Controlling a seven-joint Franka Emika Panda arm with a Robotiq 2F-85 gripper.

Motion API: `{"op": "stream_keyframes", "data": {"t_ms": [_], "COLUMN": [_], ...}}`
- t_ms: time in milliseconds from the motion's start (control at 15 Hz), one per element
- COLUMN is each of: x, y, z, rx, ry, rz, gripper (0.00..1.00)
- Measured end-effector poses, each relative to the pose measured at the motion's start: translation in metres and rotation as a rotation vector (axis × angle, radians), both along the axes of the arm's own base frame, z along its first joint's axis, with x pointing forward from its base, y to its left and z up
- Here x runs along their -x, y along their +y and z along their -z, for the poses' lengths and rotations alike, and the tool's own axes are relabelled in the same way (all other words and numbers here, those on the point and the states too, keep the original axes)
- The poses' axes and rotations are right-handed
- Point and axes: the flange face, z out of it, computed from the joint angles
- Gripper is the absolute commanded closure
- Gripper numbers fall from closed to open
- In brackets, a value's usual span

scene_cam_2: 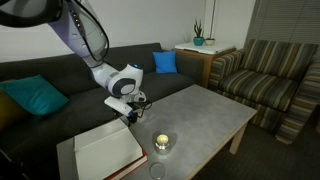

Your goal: Close the book

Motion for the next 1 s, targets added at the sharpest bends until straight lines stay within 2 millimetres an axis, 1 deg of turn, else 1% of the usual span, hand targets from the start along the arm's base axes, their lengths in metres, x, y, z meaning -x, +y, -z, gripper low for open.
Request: {"op": "stream_keyframes", "data": {"t_ms": [400,533,600,733,1000], "x": [-0.002,-0.002,-0.002,-0.006,-0.015], "y": [0.002,0.003,0.003,0.0,-0.006], "z": [-0.003,-0.003,-0.003,-0.005,-0.009], "rx": [-0.012,-0.012,-0.008,0.019,0.102], "ry": [-0.046,-0.049,-0.049,-0.046,-0.032], "rz": [-0.242,-0.285,-0.279,-0.216,0.002], "gripper": [0.0,0.0,0.0,0.0,0.0]}}
